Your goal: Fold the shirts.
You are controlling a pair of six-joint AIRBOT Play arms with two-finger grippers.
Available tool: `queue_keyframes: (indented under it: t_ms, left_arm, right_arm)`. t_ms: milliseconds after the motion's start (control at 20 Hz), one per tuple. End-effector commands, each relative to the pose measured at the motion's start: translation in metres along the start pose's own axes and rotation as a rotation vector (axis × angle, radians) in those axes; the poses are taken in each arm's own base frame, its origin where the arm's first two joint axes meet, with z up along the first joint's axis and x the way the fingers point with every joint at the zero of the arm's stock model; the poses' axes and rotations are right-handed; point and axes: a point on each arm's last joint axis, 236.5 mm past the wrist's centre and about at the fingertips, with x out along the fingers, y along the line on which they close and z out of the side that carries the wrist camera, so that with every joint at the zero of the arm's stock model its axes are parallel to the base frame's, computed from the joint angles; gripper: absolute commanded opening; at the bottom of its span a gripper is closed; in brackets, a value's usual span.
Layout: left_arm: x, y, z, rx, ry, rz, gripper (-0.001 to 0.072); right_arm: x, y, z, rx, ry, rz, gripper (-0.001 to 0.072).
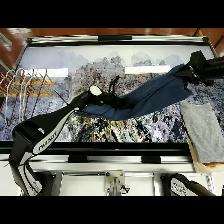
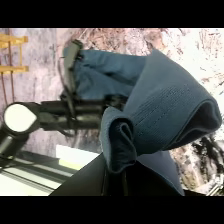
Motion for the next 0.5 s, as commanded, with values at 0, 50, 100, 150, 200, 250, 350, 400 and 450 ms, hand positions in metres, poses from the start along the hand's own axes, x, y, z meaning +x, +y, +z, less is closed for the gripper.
queue_keyframes:
  t_ms: [0, 50, 100, 150, 200, 250, 350, 400, 450]
  left_arm:
    - [0.031, -0.023, -0.010, -0.033, -0.037, -0.034, 0.0032]
    - [0.032, -0.024, -0.008, -0.052, -0.049, -0.034, 0.0032]
    - [0.030, -0.024, -0.005, -0.060, -0.057, -0.033, 0.0033]
    - [0.024, -0.022, 0.002, -0.062, -0.070, -0.032, 0.0032]
    - [0.015, -0.019, 0.011, -0.066, -0.086, -0.032, 0.0031]
    - [0.002, -0.016, 0.021, -0.062, -0.096, -0.029, 0.0031]
    - [-0.033, 0.000, 0.040, -0.006, -0.110, 0.021, 0.0031]
    - [-0.055, 0.010, 0.049, 0.019, -0.115, 0.066, 0.0031]
    - [-0.081, 0.024, 0.059, 0.043, -0.125, 0.132, 0.0031]
  right_arm:
    - [-0.001, 0.012, -0.007, 0.000, 0.011, 0.016, 0.0078]
    - [-0.001, 0.012, -0.008, 0.002, 0.015, 0.017, 0.0078]
    - [-0.001, 0.012, -0.008, 0.007, 0.017, 0.015, 0.0078]
    - [-0.001, 0.012, -0.008, 0.007, 0.016, 0.014, 0.0078]
    - [-0.001, 0.009, -0.007, 0.007, 0.012, 0.001, 0.0078]
    - [-0.001, 0.003, -0.005, 0.007, 0.004, -0.023, 0.0078]
    - [0.000, -0.001, 0.001, 0.006, -0.018, -0.036, 0.0078]
    - [0.000, 0.002, 0.005, -0.004, -0.038, -0.024, 0.0078]
    - [0.000, 0.006, 0.009, -0.012, -0.055, -0.008, 0.0078]
